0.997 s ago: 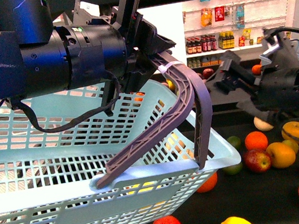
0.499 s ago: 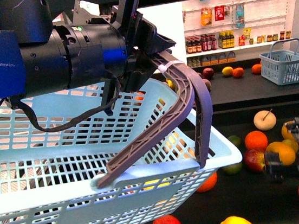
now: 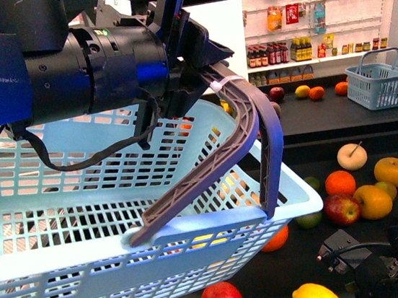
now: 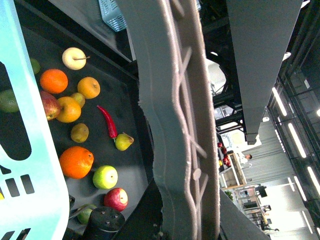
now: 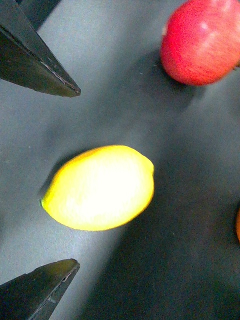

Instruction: Pick lemon from shelf

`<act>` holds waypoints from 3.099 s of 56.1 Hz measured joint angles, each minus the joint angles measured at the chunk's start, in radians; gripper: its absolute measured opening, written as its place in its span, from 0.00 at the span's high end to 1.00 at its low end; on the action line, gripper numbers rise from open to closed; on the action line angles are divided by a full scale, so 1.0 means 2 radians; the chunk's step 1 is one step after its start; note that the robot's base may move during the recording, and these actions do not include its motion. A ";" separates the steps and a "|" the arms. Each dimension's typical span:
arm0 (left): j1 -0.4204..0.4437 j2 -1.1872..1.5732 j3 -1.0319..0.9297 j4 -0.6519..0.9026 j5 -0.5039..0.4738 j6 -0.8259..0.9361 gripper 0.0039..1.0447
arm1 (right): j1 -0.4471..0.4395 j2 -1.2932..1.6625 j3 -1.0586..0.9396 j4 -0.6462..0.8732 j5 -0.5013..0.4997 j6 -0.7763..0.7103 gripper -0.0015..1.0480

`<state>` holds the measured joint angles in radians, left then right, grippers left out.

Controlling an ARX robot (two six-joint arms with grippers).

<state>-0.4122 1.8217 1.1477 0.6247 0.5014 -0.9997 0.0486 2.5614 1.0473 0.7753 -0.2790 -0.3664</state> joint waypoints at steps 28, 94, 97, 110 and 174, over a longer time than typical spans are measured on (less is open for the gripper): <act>0.000 0.000 0.000 0.000 0.000 0.000 0.91 | 0.030 0.060 0.052 0.014 0.053 -0.041 0.07; 0.000 0.000 0.000 0.000 0.000 0.000 0.91 | 0.010 0.069 0.128 -0.044 0.156 0.002 0.32; 0.000 0.000 0.000 0.000 0.000 0.000 0.91 | 0.003 0.057 0.130 -0.045 0.184 0.012 0.32; 0.000 0.000 0.000 0.000 0.000 0.000 0.91 | -0.039 -0.052 0.112 -0.077 0.247 0.162 0.32; 0.000 0.000 0.000 0.000 0.000 0.000 0.91 | 0.075 -0.319 -0.113 0.084 -0.005 0.554 0.32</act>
<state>-0.4122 1.8217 1.1477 0.6247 0.5018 -0.9997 0.1982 1.9228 0.8215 0.9424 -0.2890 0.7425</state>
